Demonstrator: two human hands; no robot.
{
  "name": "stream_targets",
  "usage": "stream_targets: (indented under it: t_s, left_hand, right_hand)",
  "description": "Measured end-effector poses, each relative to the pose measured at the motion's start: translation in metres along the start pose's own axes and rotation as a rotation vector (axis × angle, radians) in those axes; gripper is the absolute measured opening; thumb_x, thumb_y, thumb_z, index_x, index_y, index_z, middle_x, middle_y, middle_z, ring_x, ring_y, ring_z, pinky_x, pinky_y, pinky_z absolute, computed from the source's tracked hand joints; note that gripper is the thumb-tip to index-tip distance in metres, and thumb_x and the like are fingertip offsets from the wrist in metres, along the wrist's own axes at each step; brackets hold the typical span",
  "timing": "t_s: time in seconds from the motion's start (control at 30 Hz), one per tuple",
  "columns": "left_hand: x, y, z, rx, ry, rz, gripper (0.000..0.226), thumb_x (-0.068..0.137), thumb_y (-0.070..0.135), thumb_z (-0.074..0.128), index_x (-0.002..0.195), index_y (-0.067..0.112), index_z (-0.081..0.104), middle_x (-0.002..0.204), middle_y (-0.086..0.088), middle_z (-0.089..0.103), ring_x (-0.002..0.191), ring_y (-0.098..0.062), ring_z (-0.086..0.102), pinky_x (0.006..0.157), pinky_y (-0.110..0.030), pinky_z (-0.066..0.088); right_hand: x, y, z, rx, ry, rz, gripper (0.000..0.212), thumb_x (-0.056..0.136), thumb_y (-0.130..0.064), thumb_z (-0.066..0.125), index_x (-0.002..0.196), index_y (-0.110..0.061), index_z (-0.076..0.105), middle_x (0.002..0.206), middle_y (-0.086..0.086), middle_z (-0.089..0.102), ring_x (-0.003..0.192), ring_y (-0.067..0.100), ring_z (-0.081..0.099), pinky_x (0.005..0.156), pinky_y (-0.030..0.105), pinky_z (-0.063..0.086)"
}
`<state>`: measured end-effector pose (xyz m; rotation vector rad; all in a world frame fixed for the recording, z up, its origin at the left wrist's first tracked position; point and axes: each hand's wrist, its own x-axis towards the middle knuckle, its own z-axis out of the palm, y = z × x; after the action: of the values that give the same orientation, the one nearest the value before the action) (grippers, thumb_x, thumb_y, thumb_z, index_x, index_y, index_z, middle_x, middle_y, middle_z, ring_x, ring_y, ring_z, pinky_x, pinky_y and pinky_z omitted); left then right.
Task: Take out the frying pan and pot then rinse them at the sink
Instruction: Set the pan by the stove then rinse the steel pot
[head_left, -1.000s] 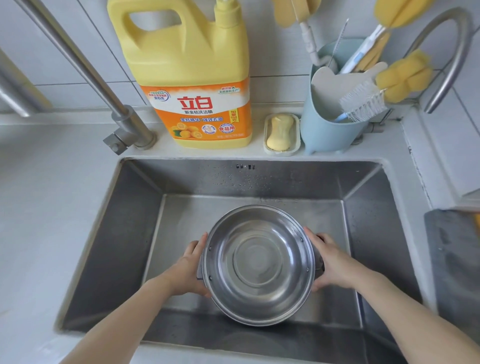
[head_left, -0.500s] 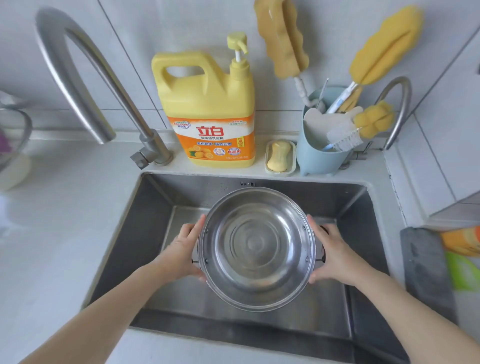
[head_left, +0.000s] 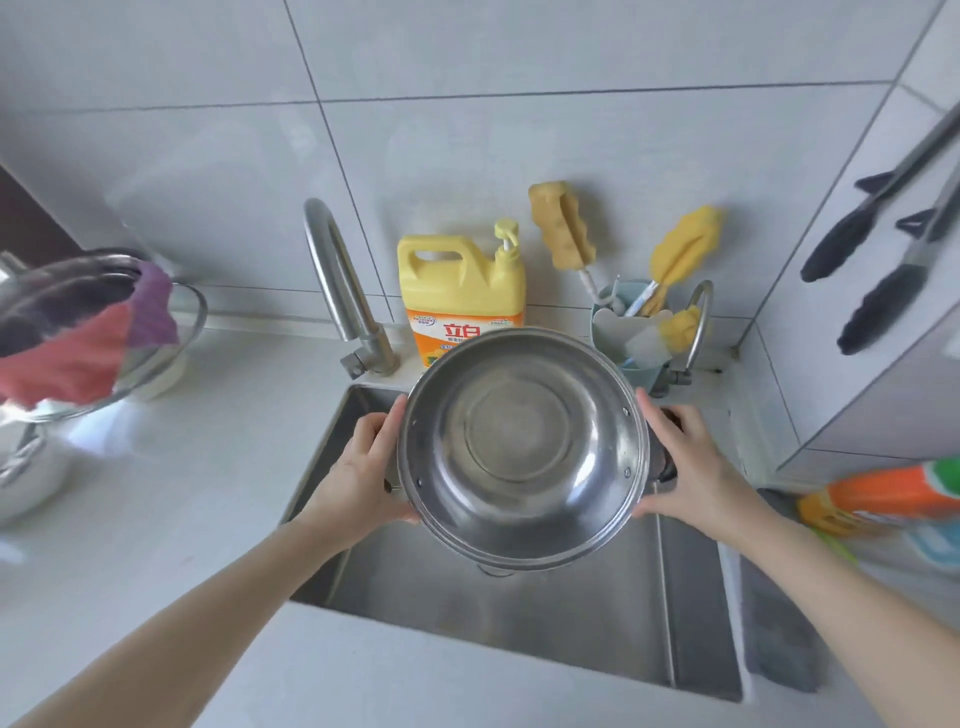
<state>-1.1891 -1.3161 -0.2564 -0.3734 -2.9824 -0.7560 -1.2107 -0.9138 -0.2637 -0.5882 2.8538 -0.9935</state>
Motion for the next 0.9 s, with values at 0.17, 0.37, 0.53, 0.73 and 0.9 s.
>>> stream_targets:
  t_s: [0.17, 0.37, 0.53, 0.73, 0.9]
  left_hand:
    - [-0.004, 0.035, -0.039, 0.148, 0.419, 0.229, 0.138, 0.05, 0.041, 0.093, 0.156, 0.028, 0.005, 0.127, -0.007, 0.038, 0.098, -0.026, 0.058, 0.075, -0.037, 0.056]
    - [0.015, 0.07, -0.107, 0.244, 0.747, 0.449, 0.119, 0.072, 0.034, 0.085, 0.156, 0.024, 0.002, 0.126, -0.017, 0.038, 0.093, -0.04, 0.061, 0.077, -0.044, 0.059]
    - [0.031, 0.093, -0.165, 0.398, 0.995, 0.565, 0.116, 0.063, 0.026, 0.093, 0.149, 0.014, 0.016, 0.121, -0.02, 0.038, 0.114, -0.022, 0.039, 0.103, -0.021, 0.037]
    - [0.041, 0.121, -0.217, 0.429, 1.067, 0.636, 0.122, 0.062, 0.023, 0.092, 0.152, 0.02, 0.009, 0.122, -0.018, 0.034, 0.115, -0.014, 0.031, 0.094, -0.032, 0.041]
    - [0.042, 0.132, -0.234, 0.456, 1.076, 0.613, 0.128, 0.061, 0.024, 0.093, 0.153, 0.022, 0.005, 0.122, -0.018, 0.035, 0.098, -0.022, 0.044, 0.075, -0.033, 0.053]
  right_hand:
    - [-0.005, -0.03, -0.053, -0.141, 0.323, -0.237, 0.145, 0.049, -0.014, 0.097, 0.148, -0.057, -0.001, 0.123, -0.01, 0.027, 0.097, 0.001, 0.038, 0.097, 0.003, 0.026]
    - [0.007, -0.074, -0.125, -0.317, 0.701, -0.516, 0.102, 0.059, -0.023, 0.089, 0.142, -0.021, 0.029, 0.12, 0.016, 0.034, 0.106, 0.016, 0.044, 0.108, 0.006, 0.023]
    - [0.019, -0.113, -0.173, -0.363, 0.899, -0.765, 0.085, 0.082, -0.035, 0.065, 0.152, -0.034, 0.016, 0.117, 0.021, 0.032, 0.106, 0.012, 0.043, 0.103, 0.018, 0.037]
    - [0.032, -0.132, -0.213, -0.431, 1.013, -0.816, 0.073, 0.073, -0.026, 0.076, 0.13, -0.003, 0.038, 0.13, 0.01, 0.033, 0.123, -0.001, 0.034, 0.107, 0.019, 0.036]
    - [0.037, -0.143, -0.228, -0.465, 1.028, -0.81, 0.074, 0.068, -0.021, 0.079, 0.128, -0.002, 0.039, 0.119, 0.022, 0.031, 0.106, 0.013, 0.041, 0.105, 0.016, 0.035]
